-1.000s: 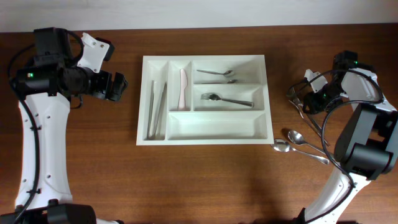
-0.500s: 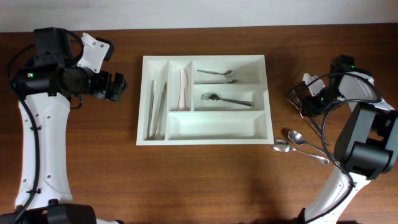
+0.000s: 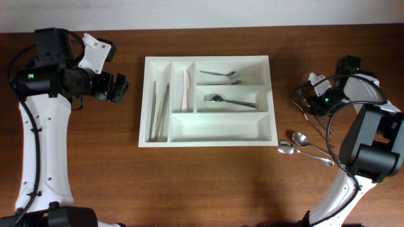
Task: Pack container
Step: 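Close the right gripper on the second fork and lift it, then carry the fork to the middle compartment and lower it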
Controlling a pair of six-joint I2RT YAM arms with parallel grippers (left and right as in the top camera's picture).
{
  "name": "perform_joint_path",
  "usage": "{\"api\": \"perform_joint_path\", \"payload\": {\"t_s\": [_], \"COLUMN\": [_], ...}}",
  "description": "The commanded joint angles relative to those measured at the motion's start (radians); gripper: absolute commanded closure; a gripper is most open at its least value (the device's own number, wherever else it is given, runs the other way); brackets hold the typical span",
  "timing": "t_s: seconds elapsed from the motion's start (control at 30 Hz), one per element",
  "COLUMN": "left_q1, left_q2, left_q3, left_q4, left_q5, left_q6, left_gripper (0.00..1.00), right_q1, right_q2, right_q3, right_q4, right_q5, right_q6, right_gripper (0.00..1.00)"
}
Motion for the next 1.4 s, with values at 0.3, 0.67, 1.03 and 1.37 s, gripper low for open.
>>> {"api": "perform_joint_path", "payload": {"t_s": [0.3,0.67,1.03,1.37], "left_q1": [0.0,0.0,0.0,0.0], "left_q2": [-0.025,-0.025,-0.025,-0.025], "left_q3": [0.004,0.004,0.004,0.004], "left_q4": [0.0,0.0,0.0,0.0], "left_q5": [0.011,0.011,0.011,0.011], "left_q6": [0.013,0.013,0.013,0.013], "left_gripper": [0.01,0.01,0.01,0.01], "right_q1": [0.003,0.003,0.033,0.253], "right_q2": [0.017,0.013,-0.002,0.001], "right_q3": [-0.032,0.084,0.61,0.615], "right_q4": [0.022,0.04,-0.328,-0.501], "right_q5": [-0.003,-0.008,-0.316,-0.381], "right_q6": [0.003,0.069,-0.065,-0.646], "right_gripper": [0.96,0.96,0.96,0.96]}}
